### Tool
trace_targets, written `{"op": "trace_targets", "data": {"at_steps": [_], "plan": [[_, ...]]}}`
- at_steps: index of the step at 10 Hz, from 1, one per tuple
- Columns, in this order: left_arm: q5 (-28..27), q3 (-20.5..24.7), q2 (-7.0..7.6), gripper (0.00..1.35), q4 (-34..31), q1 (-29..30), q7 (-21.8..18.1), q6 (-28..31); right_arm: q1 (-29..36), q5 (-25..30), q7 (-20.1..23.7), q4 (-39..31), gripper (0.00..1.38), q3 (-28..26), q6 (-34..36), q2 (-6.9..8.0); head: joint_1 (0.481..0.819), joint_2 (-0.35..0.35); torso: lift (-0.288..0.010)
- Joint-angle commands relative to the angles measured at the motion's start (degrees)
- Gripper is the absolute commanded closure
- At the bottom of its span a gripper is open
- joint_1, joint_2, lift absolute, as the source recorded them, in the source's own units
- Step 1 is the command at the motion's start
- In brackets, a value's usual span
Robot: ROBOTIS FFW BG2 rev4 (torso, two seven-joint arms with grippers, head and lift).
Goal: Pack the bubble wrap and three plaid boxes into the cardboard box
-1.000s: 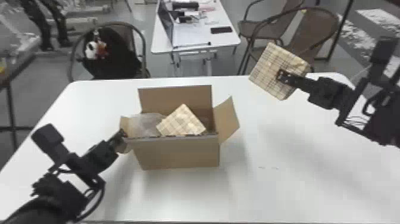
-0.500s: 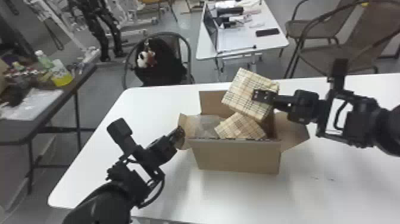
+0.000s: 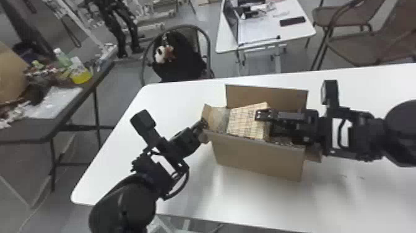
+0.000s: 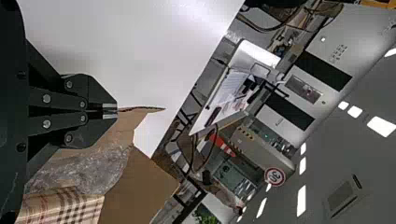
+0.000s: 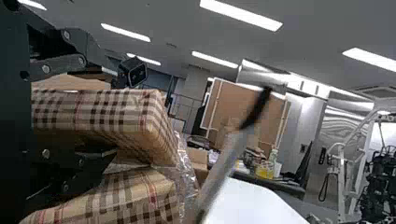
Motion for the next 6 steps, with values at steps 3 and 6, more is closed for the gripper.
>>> {"op": "trace_targets", "data": {"at_steps": [3,6], "plan": [[0.59,0.78,-0.15,1.22,-0.25,1.07,-0.01,-0.19,6.44,22.16,-4.33,-21.68,0.54,-20.08,-0.20,-1.98,0.685,0.345,-0.174],[0.59,0.87,-0.15,1.22,-0.25,1.24,0.17,-0.28,11.45,38.68,-6.52,-43.30,0.47,-31.50,4.72,-5.41,0.640,0.274,-0.174]]}}
